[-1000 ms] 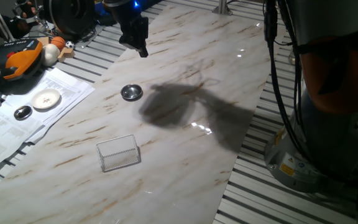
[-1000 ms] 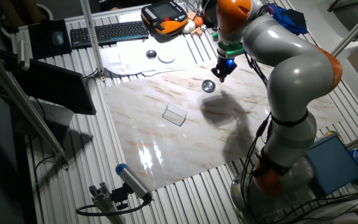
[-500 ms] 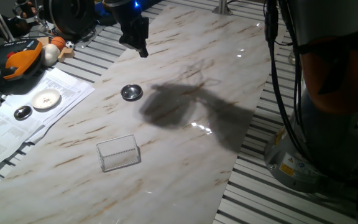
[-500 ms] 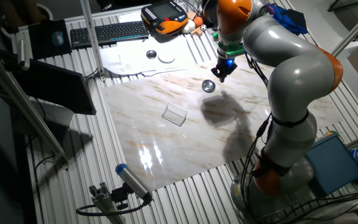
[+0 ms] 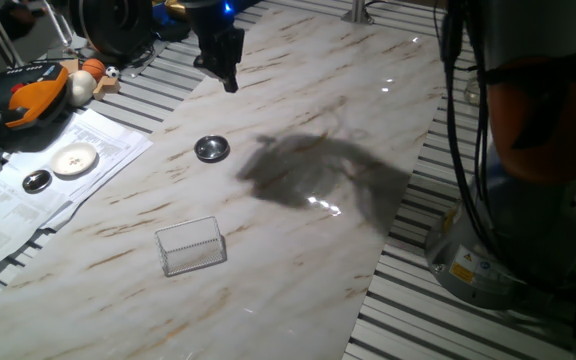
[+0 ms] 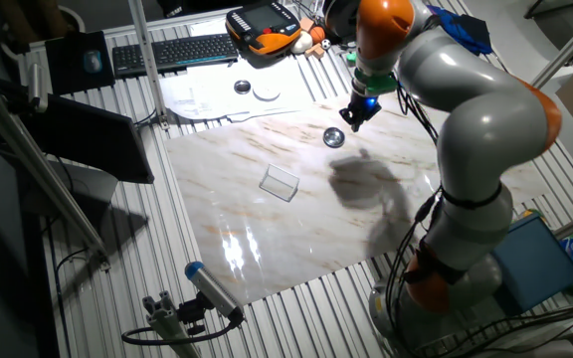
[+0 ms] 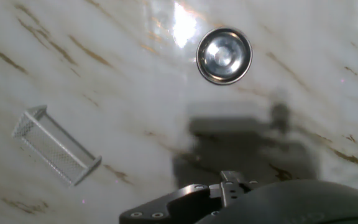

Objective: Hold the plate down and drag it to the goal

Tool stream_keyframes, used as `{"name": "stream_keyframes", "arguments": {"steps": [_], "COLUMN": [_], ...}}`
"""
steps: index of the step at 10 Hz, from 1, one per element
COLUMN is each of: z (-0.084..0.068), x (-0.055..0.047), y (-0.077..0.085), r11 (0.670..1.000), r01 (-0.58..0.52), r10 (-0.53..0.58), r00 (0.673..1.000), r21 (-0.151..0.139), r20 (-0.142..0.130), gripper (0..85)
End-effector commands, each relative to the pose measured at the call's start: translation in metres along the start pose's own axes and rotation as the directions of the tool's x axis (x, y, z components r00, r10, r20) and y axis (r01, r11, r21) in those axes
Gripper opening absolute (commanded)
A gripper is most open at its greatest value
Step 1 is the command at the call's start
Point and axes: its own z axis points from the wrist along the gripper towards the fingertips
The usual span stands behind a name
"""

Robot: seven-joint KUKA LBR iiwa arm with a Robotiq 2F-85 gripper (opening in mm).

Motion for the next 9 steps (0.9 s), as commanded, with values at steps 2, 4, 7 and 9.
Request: {"name": "stream_keyframes", "arguments": {"steps": [2,4,7,9], "z": [0.000,0.000,0.010,0.025], "x": [0.000,0.000,-0.017,-0.049], "y": [0.000,0.000,-0.001,-0.002], "r11": [0.998,0.999,1.000,1.000], "r01": [-0.019,-0.025,-0.007,0.009], "r10": [0.013,0.022,0.006,-0.009], "r00": [0.995,0.997,0.998,0.997], "r21": [0.065,0.039,0.014,0.009], "r20": [0.097,0.069,0.064,0.073], "gripper": [0.0,0.0,0.0,0.0]}}
